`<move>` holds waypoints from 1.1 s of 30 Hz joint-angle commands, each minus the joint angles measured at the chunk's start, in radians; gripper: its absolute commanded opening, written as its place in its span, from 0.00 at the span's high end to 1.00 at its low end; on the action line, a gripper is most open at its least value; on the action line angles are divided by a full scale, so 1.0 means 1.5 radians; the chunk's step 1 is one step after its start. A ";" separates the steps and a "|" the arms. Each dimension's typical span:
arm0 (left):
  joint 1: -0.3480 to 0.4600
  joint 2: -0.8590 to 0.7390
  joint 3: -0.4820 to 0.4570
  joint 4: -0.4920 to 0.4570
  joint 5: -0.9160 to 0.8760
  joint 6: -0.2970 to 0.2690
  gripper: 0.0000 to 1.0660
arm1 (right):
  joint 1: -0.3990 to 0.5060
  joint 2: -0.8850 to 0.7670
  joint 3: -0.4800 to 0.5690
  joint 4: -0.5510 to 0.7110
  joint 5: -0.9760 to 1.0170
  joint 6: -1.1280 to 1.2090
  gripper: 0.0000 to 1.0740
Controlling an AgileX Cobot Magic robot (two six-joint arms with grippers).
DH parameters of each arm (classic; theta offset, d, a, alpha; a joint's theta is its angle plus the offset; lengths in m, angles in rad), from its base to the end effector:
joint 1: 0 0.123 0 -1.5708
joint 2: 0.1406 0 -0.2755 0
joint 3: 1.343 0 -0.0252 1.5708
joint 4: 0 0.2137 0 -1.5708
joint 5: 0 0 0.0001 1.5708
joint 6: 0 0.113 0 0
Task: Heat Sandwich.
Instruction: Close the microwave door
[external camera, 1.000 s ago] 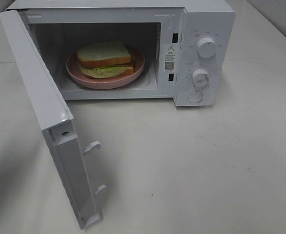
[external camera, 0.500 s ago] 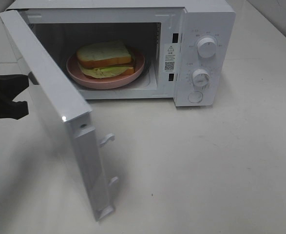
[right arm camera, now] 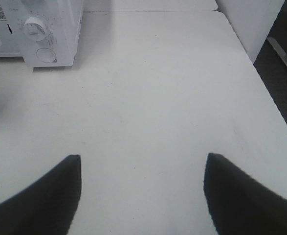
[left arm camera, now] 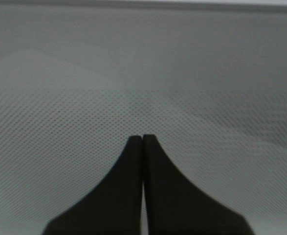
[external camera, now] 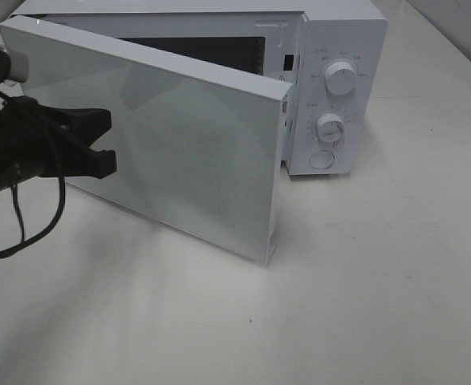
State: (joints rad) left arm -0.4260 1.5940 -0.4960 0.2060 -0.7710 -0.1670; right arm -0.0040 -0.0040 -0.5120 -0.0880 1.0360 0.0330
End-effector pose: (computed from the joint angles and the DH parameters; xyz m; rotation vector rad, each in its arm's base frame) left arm 0.2557 -0.1337 0.1993 0.4724 1.7796 -0.4429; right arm -0.0090 -0.0085 0.2553 0.0406 2.0012 -0.0860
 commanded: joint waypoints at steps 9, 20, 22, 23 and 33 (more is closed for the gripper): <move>-0.072 0.061 -0.086 -0.060 -0.001 0.011 1.00 | -0.005 -0.019 0.003 -0.001 -0.007 0.002 0.38; -0.122 0.113 -0.178 -0.095 0.032 0.031 1.00 | -0.005 -0.019 0.003 -0.001 -0.007 0.002 0.38; -0.129 0.125 -0.195 -0.097 0.041 0.037 1.00 | -0.005 -0.019 0.003 -0.001 -0.007 0.002 0.38; -0.132 0.130 -0.203 -0.099 0.047 0.039 1.00 | -0.005 -0.019 0.003 -0.001 -0.007 0.002 0.38; -0.163 0.185 -0.297 -0.111 0.069 0.043 1.00 | -0.005 -0.019 0.003 -0.001 -0.007 0.002 0.38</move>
State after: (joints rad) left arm -0.6610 1.8620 -0.9190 0.0540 -0.6710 -0.1050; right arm -0.0040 -0.0040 -0.5120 -0.0880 1.0360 0.0340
